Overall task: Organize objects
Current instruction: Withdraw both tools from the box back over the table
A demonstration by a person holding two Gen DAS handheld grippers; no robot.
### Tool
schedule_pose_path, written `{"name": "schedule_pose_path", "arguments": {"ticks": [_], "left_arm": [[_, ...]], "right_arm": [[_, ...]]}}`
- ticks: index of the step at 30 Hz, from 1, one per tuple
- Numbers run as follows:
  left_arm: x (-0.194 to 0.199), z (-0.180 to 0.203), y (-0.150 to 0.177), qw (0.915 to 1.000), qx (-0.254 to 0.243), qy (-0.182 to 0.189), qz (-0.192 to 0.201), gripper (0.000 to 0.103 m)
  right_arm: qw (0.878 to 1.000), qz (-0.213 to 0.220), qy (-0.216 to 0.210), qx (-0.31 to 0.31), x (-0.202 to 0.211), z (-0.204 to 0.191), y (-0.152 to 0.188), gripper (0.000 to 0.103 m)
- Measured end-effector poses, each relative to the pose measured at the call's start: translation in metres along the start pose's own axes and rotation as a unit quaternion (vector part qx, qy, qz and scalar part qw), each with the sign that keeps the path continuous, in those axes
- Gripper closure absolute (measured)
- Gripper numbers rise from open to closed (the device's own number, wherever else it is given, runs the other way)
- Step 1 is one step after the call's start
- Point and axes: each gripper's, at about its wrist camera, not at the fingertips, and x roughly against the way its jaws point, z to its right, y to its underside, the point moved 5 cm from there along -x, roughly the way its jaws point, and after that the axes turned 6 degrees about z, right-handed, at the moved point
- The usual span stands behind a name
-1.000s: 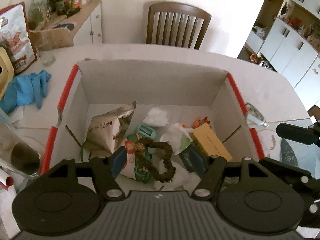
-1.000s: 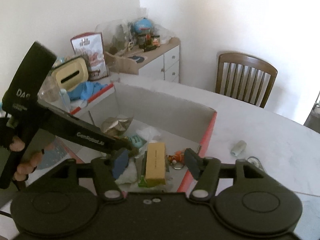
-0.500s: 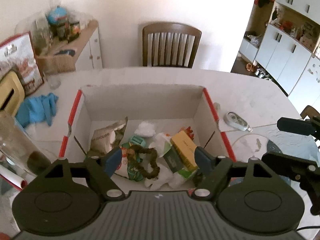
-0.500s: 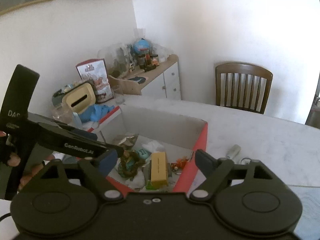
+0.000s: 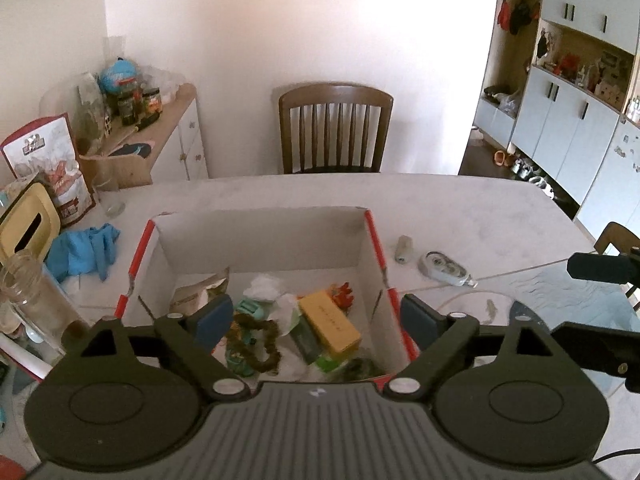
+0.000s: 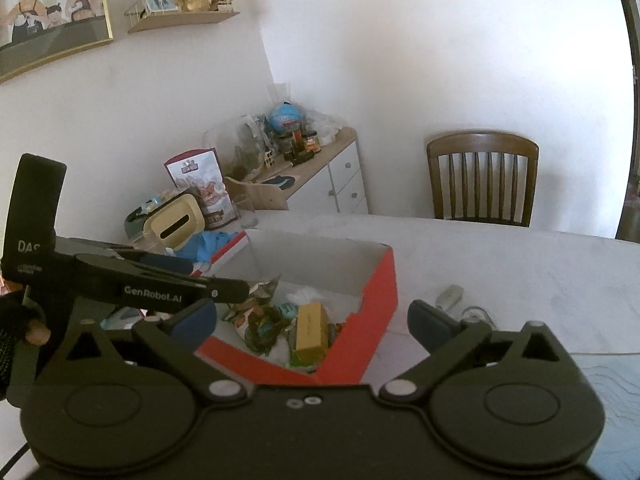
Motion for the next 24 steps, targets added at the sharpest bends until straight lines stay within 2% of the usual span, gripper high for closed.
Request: {"name": "schedule_pose_path", "arguments": {"ticks": [2,13,24], "left_arm": [[0.001,0.008,0.0,1.0,-0.004,0.001,0.005,0.002],[-0.006,0.058,-0.005,0.9995,-0.001,-0.002,0.031,0.001],[-0.048,0.112,-0.021,0.9996,0.009,0.004,0.026,0.0]], "right_arm": [[1.0,0.001,0.0,0.003,0.007,0.005,0.002,0.001],[1.0,0.001,0.014,0.013,0.036,0.047,0.006,0.001],[0.999,-0.011,0.044,0.009,0.049,0.115,0.018,0.001]]}}
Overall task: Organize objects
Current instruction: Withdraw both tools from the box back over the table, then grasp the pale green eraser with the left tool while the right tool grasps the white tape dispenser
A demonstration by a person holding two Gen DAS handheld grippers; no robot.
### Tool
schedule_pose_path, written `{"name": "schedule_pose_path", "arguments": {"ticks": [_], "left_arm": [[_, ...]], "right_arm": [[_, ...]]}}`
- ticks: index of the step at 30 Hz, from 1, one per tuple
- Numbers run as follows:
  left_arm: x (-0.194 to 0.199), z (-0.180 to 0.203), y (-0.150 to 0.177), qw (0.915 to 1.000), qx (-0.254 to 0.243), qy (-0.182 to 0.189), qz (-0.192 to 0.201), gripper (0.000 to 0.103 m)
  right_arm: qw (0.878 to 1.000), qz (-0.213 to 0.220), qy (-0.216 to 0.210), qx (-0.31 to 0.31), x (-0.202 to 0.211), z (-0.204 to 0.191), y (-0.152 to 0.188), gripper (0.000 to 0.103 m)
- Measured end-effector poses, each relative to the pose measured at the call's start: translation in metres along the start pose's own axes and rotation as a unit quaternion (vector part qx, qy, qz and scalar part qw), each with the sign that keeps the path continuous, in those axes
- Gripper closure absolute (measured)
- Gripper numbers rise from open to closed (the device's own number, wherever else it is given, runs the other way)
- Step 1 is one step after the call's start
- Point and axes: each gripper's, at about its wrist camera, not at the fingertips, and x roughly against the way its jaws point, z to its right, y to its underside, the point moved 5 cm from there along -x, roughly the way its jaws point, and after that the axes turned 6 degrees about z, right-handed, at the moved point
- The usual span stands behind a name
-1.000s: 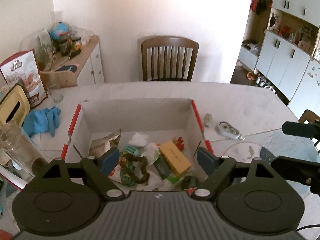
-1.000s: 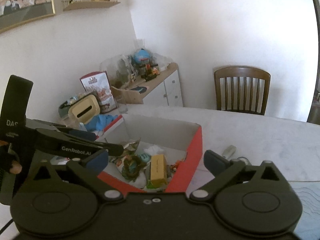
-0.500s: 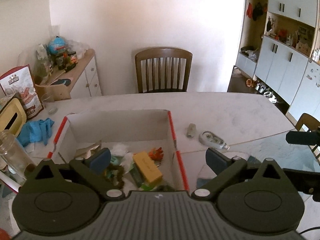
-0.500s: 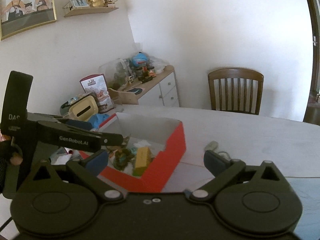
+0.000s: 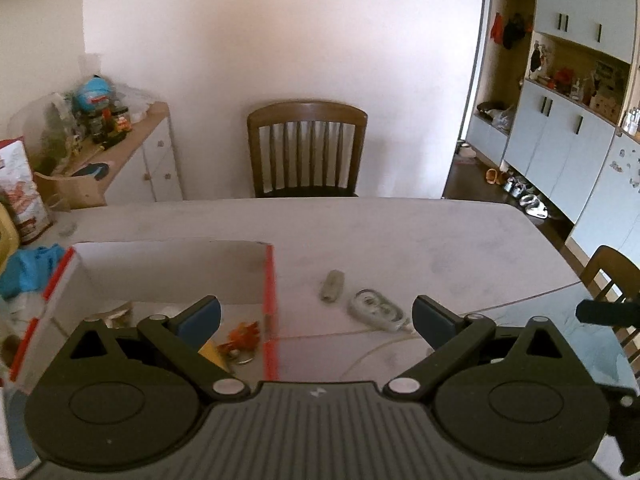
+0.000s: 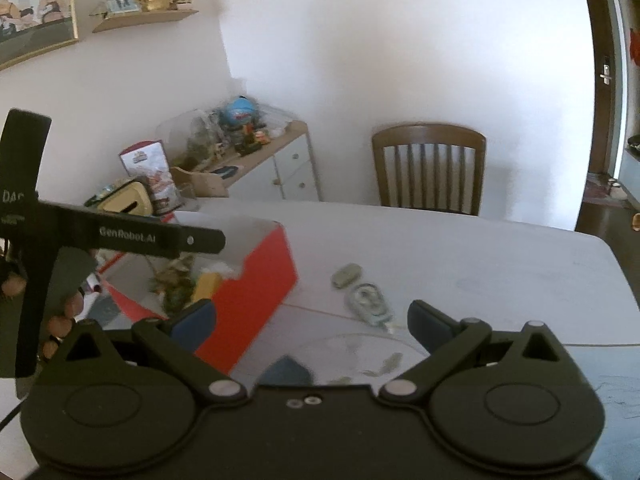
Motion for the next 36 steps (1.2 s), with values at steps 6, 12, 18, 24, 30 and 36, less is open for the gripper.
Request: {"name": "schedule_pose_path", "arguments": {"ticks": [6,12,18,24,30,36], "left_arm": [[-0.028,0.023,-0.008,1.0,-0.007,-0.004,0.002,0.0],[-0.065,0.033,-0.017,0.9998,-0.01,-0.012,-0.012,0.0],[-0.104,0.037,-0.031,0.9994,-0.006,-0.013,-0.031,0.0],[-0.141,0.029,-0.04,0.9985,0.001,-0.028,-0.048,0.0],[-0.171,0.022,-0.039,0.9965,0.005,-0.042,-0.072,0.0],[-0.205,0.028,-0.025,0.9928,-0.003,-0.05,-0.109,0.0]], "right_arm": [[1.0,-0.004,0.013,0.007,-0.006,0.029,0.007,0.001],[0.999,-0.017,0.017,0.02,-0.024,0.045,0.016,0.001],[0.999,-0.029,0.012,0.018,-0.052,0.06,0.019,0.001],[0.999,-0.041,0.005,0.028,-0.088,0.065,0.018,0.001],[0.997,-0.064,-0.004,0.035,-0.131,0.064,0.025,0.002],[0.996,-0.083,-0.009,0.039,-0.17,0.061,0.035,0.003]]}}
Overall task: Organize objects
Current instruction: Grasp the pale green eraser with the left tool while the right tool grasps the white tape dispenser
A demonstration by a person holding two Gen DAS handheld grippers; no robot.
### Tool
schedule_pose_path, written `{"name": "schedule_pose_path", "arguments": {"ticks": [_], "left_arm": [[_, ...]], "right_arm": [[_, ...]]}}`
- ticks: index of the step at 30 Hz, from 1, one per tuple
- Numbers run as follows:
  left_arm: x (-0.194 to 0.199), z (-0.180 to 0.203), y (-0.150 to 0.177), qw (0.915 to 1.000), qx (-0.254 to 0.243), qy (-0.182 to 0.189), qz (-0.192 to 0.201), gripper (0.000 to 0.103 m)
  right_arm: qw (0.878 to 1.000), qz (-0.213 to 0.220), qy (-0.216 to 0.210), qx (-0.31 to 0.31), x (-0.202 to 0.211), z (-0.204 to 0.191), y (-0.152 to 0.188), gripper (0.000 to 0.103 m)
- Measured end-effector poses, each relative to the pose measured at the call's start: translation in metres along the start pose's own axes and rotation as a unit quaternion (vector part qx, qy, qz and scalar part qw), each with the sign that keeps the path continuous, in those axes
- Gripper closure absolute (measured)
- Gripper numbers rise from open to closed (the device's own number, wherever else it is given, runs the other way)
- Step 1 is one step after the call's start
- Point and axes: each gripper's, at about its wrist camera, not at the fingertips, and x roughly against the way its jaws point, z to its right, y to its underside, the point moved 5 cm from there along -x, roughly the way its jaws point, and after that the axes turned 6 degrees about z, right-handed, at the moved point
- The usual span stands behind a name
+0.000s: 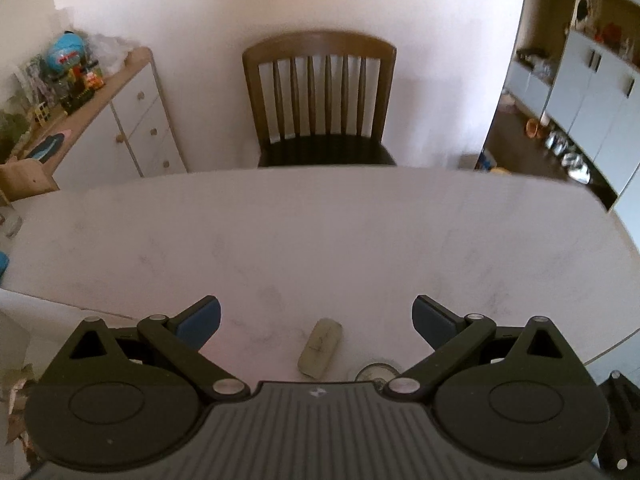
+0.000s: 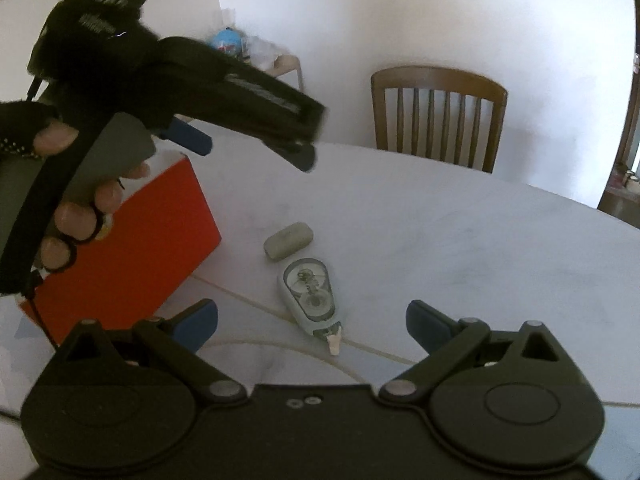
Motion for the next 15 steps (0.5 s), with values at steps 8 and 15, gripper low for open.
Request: {"name": "schedule_pose_path", "arguments": {"ticks": [8,15], "left_arm": [[-0.035,0.013,0.014,0.9992,-0.021,-0.03,-0.018,0.001],[-0.047,0.026,0.017,0.998,-0.049,-0.038,-0.009,0.004]], "right_arm": [[1.0,-0.015,0.002,0.009,-0.038,-0.001,0.005,0.01],[1.0,-0.021,0.0,0.006,-0.053,0.001,0.015,0.018]]}}
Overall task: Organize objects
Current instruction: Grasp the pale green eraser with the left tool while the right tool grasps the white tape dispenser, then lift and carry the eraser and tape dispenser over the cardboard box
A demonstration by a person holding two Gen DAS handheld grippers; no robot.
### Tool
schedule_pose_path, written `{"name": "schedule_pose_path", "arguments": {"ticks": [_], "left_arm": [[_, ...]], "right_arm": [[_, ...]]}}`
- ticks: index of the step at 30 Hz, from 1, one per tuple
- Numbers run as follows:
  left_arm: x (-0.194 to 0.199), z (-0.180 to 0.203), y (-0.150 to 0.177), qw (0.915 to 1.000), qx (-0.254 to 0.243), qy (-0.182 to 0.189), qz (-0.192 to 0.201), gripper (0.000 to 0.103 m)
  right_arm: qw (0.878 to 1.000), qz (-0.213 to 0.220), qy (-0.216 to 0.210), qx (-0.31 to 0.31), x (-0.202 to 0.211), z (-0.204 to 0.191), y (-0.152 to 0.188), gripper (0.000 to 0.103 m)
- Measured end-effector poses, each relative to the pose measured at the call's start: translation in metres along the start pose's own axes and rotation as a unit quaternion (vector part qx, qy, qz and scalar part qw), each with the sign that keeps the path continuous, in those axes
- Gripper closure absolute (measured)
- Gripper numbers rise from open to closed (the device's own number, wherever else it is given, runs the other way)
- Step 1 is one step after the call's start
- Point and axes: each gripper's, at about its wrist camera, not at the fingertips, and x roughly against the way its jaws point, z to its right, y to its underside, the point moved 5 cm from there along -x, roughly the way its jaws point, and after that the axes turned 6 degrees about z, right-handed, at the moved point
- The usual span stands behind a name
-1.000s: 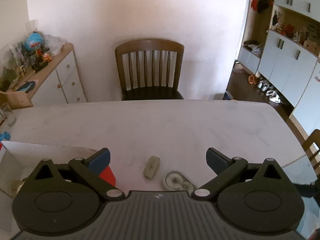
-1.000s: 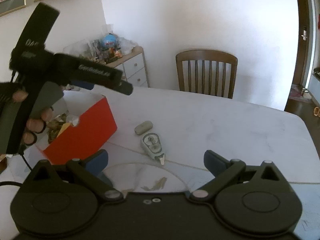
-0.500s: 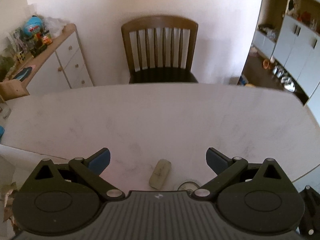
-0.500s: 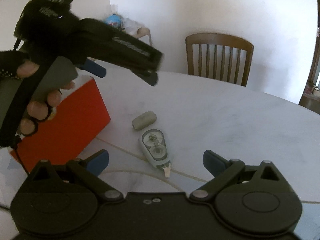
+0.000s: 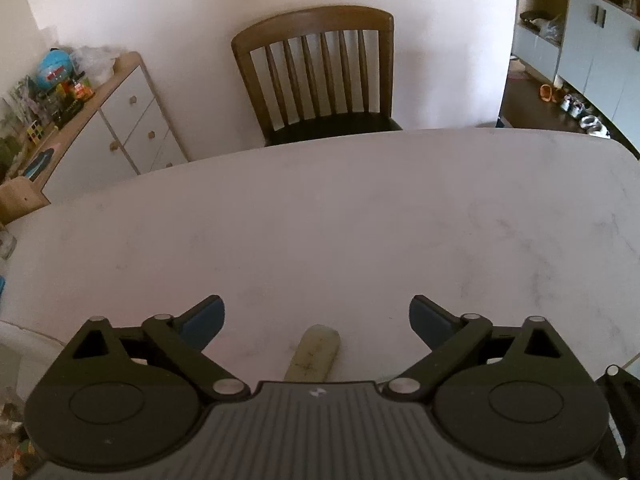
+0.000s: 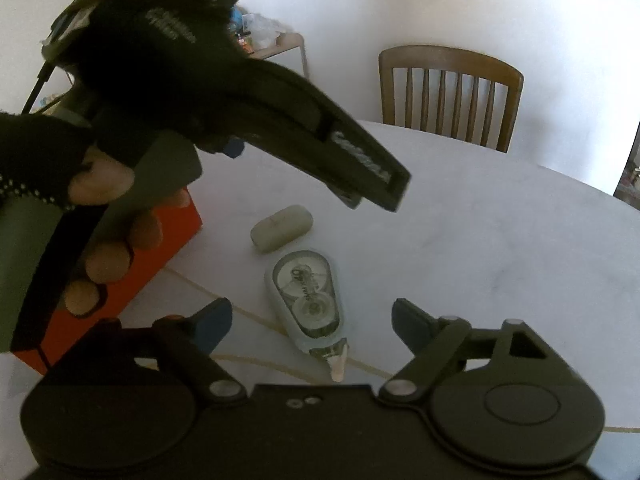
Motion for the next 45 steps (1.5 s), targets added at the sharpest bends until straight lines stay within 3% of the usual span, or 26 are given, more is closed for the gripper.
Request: {"name": "schedule_pose_path", "arguments": {"ticks": [3,7,13,17,21,27,34,37,39,45], "left_arm": [[-0.004,0.005,0.004,1.0,0.001,0.002,-0.003,0.01],[-0.015,0.003,0.008,0.9997,0.015,0.007,-0.019,0.027],[-0.025,-0.007,0.014,0.9983,0.043,0.004,-0.04,0.038],[-0.026,-0.011,0.018,0.9973,0.059,0.01,-0.041,0.039],[-0.023,-0.012,0.023,0.9971,0.064,0.018,-0.037,0.039],[-0.017,-0.016,0.033,0.9968,0.069,0.034,-0.019,0.043],[-0.01,-0.01,0.039,0.9976,0.054,0.043,0.001,0.068],[-0.006,-0.007,0.043,0.9981,0.05,0.036,0.004,0.072],[-0.004,-0.005,0.044,0.9984,0.045,0.035,0.006,0.082],[0.003,-0.003,0.047,0.9983,0.046,0.035,0.005,0.082]], "right_arm": [[1.0,-0.001,-0.001,-0.001,-0.004,0.0,0.003,0.022],[1.0,-0.004,0.001,-0.002,-0.01,-0.001,0.008,0.027],[1.0,0.0,0.008,0.011,-0.016,-0.008,0.012,0.033],[1.0,-0.004,0.007,0.017,-0.019,-0.012,0.015,0.038],[1.0,-0.001,0.009,0.022,-0.017,-0.015,0.019,0.057],[0.999,0.005,0.025,0.021,0.001,-0.007,0.034,0.058],[0.999,-0.002,0.033,0.009,0.02,0.009,0.037,0.058],[0.999,-0.003,0.039,0.003,0.026,0.014,0.038,0.058],[0.999,-0.005,0.042,-0.004,0.03,0.016,0.04,0.058],[0.998,0.001,0.054,-0.024,0.04,0.023,0.031,0.058]]}}
